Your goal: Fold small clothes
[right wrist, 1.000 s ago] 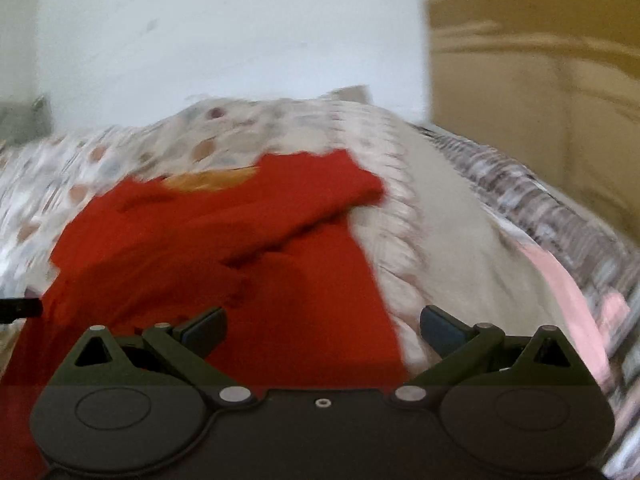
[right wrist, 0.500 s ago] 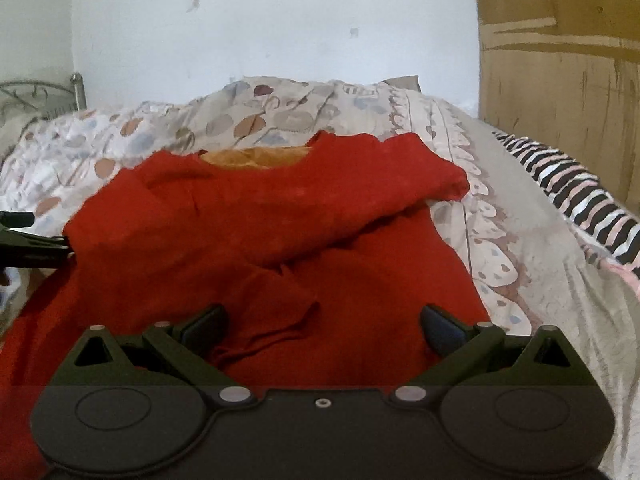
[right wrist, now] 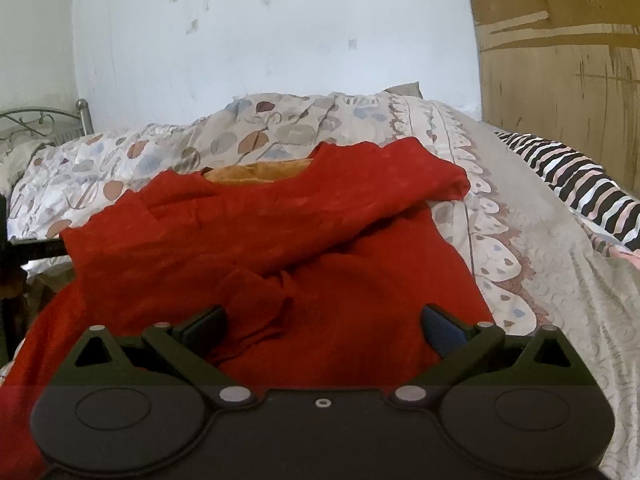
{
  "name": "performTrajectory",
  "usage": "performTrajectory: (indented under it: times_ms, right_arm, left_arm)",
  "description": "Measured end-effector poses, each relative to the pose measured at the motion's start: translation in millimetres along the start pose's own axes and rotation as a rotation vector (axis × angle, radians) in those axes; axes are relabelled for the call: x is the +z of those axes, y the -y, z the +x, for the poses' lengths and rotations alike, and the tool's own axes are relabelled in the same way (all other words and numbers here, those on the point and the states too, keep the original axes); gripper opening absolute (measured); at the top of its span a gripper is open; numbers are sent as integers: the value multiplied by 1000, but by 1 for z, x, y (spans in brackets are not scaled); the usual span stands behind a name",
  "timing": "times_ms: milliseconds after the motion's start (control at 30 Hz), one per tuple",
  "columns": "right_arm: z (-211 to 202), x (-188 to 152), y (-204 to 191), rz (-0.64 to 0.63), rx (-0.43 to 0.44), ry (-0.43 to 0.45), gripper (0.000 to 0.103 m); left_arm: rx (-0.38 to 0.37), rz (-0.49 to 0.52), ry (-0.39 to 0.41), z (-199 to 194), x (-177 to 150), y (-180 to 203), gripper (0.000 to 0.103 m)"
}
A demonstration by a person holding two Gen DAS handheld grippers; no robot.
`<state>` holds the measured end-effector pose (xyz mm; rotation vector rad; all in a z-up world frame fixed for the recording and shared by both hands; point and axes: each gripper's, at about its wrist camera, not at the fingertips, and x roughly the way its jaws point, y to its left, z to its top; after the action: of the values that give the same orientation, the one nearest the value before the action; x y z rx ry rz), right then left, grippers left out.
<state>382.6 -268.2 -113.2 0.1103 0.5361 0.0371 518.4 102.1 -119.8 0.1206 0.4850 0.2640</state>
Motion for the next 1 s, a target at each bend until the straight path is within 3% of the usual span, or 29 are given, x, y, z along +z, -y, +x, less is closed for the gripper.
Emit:
performTrajectory:
  times_ms: [267, 367, 500, 633, 733, 900, 1000]
  right_arm:
    - [0, 0, 0, 1, 1, 1, 103]
    - [-1, -1, 0, 1, 0, 3, 103]
    - [-3, -1, 1, 8, 2, 13, 103]
    - [-16, -2, 4, 35, 9, 24, 103]
    - [-39, -10, 10, 49, 13, 26, 103]
    - [-84, -34, 15, -36, -61, 10, 103]
    - [-106, -47, 25, -3, -111, -20, 103]
  left_arm:
    - [-42, 18, -98, -17, -2, -7, 102]
    - [-35, 9, -99, -40, -9, -17, 103]
    - [-83, -42, -123, -72, -16, -39, 103]
    - [-162, -77, -130, -110, -26, -51, 103]
    - [-266, -81, -139, -139, -36, -52, 103]
    - [-458, -116, -184, -173, -62, -48, 103]
    - [-535, -153, -245, -180, -77, -46, 103]
